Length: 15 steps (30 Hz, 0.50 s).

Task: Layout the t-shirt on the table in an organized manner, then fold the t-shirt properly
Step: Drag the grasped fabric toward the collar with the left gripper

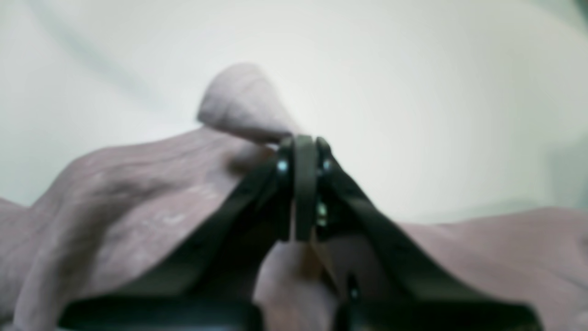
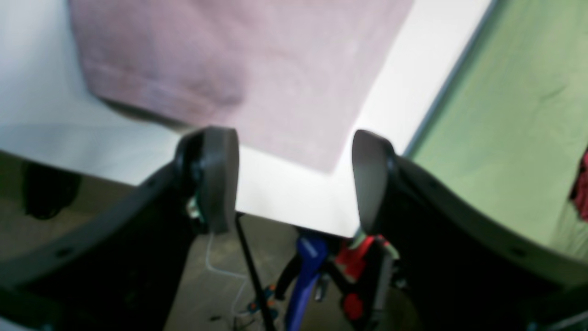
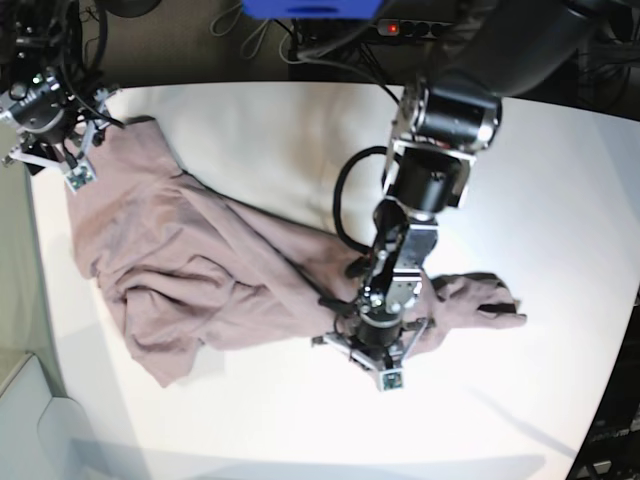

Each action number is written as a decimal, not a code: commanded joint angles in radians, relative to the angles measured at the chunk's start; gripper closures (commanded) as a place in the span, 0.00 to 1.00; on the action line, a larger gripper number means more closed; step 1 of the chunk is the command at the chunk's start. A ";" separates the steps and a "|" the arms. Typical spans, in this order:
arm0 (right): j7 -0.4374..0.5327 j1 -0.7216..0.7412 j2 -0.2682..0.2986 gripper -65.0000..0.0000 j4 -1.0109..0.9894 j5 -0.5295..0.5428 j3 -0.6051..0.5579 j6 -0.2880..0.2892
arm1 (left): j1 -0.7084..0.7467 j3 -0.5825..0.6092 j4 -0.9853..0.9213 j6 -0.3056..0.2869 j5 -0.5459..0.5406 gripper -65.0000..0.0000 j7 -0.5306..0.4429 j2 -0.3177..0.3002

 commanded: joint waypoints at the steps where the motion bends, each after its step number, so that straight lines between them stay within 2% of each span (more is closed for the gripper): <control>1: 0.008 0.010 0.020 0.40 0.018 -0.006 0.029 -0.004 | -0.001 0.002 0.117 -0.003 0.007 1.00 0.002 0.007; 5: 0.008 0.037 0.021 0.40 0.018 -0.006 0.101 -0.004 | 0.126 -0.001 0.462 -0.003 0.007 1.00 0.134 -0.001; 11: 0.008 0.040 0.017 0.40 0.017 -0.006 0.155 -0.004 | 0.318 -0.001 0.819 -0.003 0.000 1.00 0.266 -0.082; 15: 0.008 0.036 -0.017 0.40 0.017 -0.006 0.152 -0.004 | 0.499 -0.003 1.017 -0.003 -0.130 1.00 0.297 -0.137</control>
